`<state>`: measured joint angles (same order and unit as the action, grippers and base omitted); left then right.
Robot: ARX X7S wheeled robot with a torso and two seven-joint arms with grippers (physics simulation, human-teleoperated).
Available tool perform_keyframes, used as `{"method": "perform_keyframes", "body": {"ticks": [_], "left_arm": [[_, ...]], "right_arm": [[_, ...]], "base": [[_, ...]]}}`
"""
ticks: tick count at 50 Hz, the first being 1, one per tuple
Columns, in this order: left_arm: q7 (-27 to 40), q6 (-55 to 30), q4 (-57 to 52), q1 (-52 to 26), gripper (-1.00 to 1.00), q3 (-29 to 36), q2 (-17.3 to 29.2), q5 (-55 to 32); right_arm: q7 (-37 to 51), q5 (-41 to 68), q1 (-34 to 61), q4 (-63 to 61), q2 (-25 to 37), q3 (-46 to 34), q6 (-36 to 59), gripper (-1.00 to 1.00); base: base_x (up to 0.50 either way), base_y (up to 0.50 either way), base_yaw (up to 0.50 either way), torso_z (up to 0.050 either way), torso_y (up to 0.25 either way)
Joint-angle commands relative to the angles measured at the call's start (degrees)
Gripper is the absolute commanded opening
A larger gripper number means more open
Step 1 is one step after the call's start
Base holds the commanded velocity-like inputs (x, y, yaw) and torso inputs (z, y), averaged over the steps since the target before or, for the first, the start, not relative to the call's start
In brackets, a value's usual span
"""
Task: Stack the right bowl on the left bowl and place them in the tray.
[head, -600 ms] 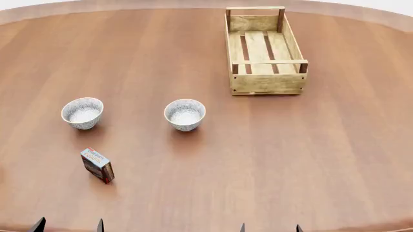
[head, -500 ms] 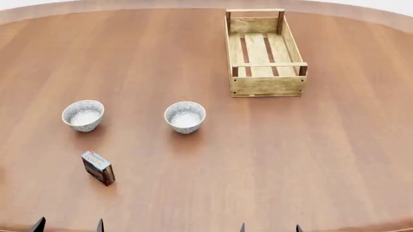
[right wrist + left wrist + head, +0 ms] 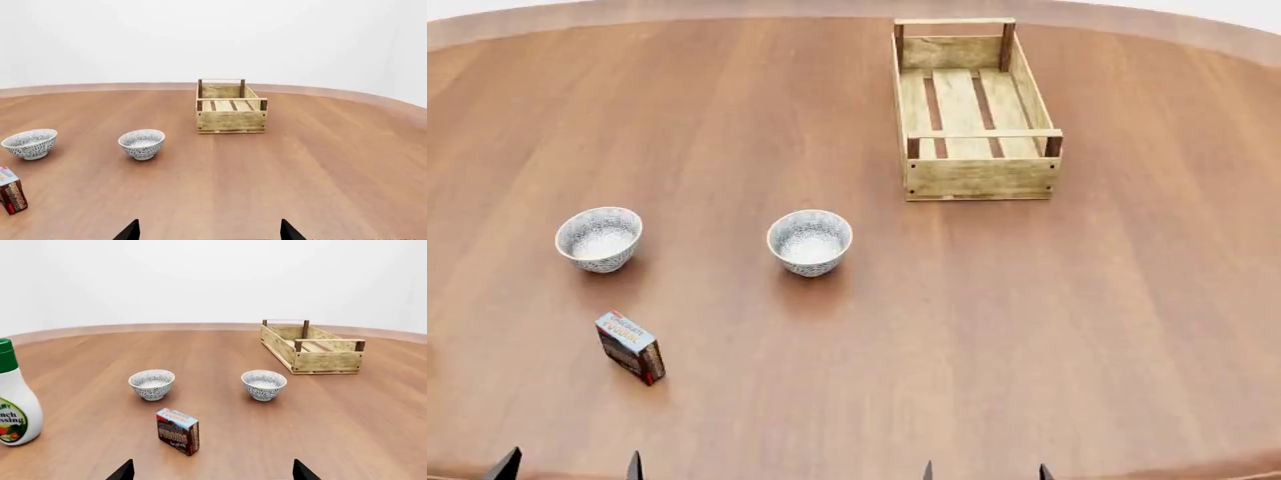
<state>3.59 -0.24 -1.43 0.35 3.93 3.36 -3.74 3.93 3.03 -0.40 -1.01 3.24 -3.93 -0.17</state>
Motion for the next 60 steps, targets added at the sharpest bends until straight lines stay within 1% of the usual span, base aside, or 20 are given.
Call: {"method": "perform_keyframes", "body": {"ticks": [1, 13, 14, 20, 24, 26, 27, 28, 31, 33, 34, 35, 36, 39, 42, 46, 47, 48, 56, 60], "left_arm": [[1.0, 0.4, -0.3, 0.2, 1.0, 1.3, 1.1, -0.9], [1.6, 1.2, -0.5, 0.5, 1.0, 2.1, 1.9, -1.8], [1.8, 1.1, -0.5, 0.4, 1.0, 2.1, 2.0, -1.9], [2.4, 1.1, -0.4, 0.3, 1.0, 2.5, 2.4, -2.3], [3.5, -0.5, -1.1, 0.2, 1.0, 2.9, 2.7, -1.6], [4.3, -2.8, -2.3, -0.2, 1.0, 2.5, 2.6, -2.2], [4.8, -4.0, -2.9, -0.3, 1.0, 2.4, 2.7, -2.1], [5.5, -8.6, -5.7, -0.9, 1.0, 2.1, 2.7, -2.9], [6.4, -14.1, -10.8, -1.6, 1.0, 2.6, 3.5, -2.5], [6.6, -19.1, -14.6, -2.9, 1.0, 1.7, 3.8, -4.2], [7.1, -24.5, -17.4, -4.7, 1.0, 1.3, 4.2, -4.9], [7.2, -24.7, -17.6, -4.7, 1.0, 1.3, 4.2, -5.0], [7.3, -28.7, -20.8, -6.6, 1.0, 0.7, 4.6, -6.2], [8.1, -32.1, -24.3, -9.4, 1.0, 1.2, 5.5, -5.6], [8.4, -40.0, -28.0, -14.1, 1.0, 0.5, 5.8, -7.6], [9.5, -46.0, -32.1, -19.2, 1.0, 0.9, 6.9, -7.3], [9.6, -46.0, -32.1, -19.3, 1.0, 0.9, 6.9, -7.4], [9.3, -48.6, -33.3, -20.5, 1.0, 0.6, 6.9, -8.4], [10.4, -53.4, -37.5, -23.9, 1.0, 0.7, 7.5, -8.7], [10.6, -53.3, -37.2, -24.4, 1.0, 0.7, 7.5, -8.7]], "right_arm": [[1.6, 0.0, -0.4, -0.4, 1.0, -1.6, -1.0, 1.0], [2.7, 0.8, -0.7, -1.0, 1.7, -2.5, -1.2, 1.0], [2.0, 2.4, -0.8, -1.2, 1.7, -2.2, -1.0, 1.0], [2.7, 1.8, -0.8, -0.1, 2.0, -2.8, -2.6, 1.0], [3.8, 1.3, -0.8, -1.6, 2.4, -3.2, -0.8, 1.0], [3.0, 3.9, -0.7, -4.4, 2.7, -2.8, 3.4, 1.0], [3.3, 3.9, -0.7, -4.8, 2.8, -2.8, 3.8, 1.0], [4.3, 4.3, 0.3, -8.1, 3.0, -2.4, 8.4, 1.0], [5.4, 4.4, 1.8, -12.9, 3.6, -2.6, 14.5, 1.0], [5.4, 4.9, 3.0, -16.1, 4.3, -3.0, 19.4, 1.0], [6.1, 4.6, 4.5, -19.9, 4.9, -3.2, 24.4, 1.0], [6.0, 5.1, 5.3, -22.0, 5.3, -3.2, 26.6, 1.0], [6.0, 5.8, 6.0, -23.6, 5.4, -2.9, 29.0, 1.0], [6.5, 7.1, 8.3, -27.9, 5.8, -2.2, 34.4, 1.0], [7.3, 8.3, 11.9, -32.8, 6.2, -1.5, 40.9, 1.0], [8.2, 10.8, 17.9, -37.2, 6.1, 0.6, 49.8, 1.0], [8.3, 10.9, 18.0, -37.3, 6.1, 0.6, 49.9, 1.0], [8.6, 10.5, 19.1, -38.4, 6.6, 0.0, 51.1, 1.0], [9.8, 10.9, 23.0, -41.8, 7.0, 0.2, 55.2, 1.0], [10.6, 10.6, 24.1, -42.0, 7.2, 0.1, 55.8, 1.0]], "base": [[0.0, 0.0, 0.0, 0.0, 0.0], [0.0, 0.5, 0.0, 0.0, 0.0], [0.0, 0.0, 0.0, 0.0, 0.0], [0.0, 0.0, 0.0, 0.0, 0.0], [0.0, 0.0, 0.0, 0.0, 0.0], [0.0, 0.0, 0.0, 0.0, 0.0], [0.0, 0.0, 0.0, 0.0, 0.0], [0.0, 0.0, 0.0, 0.0, 0.0], [0.0, 0.0, 0.0, 0.0, 0.0], [0.0, 0.0, 0.0, 0.0, 0.0], [0.0, 0.0, 0.0, 0.0, 0.0], [0.0, 0.0, 0.0, 0.0, 0.0], [0.0, 0.0, 0.0, 0.0, 0.0], [0.0, 0.0, 0.0, 0.0, 0.0], [0.0, 0.0, 0.0, 0.0, 0.0], [0.0, 0.0, 0.0, 0.0, 0.0], [0.0, 0.0, 0.0, 0.0, 0.0], [0.0, 0.0, 0.0, 0.0, 0.0], [0.0, 0.0, 0.0, 0.0, 0.0], [0.0, 0.0, 0.0, 0.0, 0.0]]}}
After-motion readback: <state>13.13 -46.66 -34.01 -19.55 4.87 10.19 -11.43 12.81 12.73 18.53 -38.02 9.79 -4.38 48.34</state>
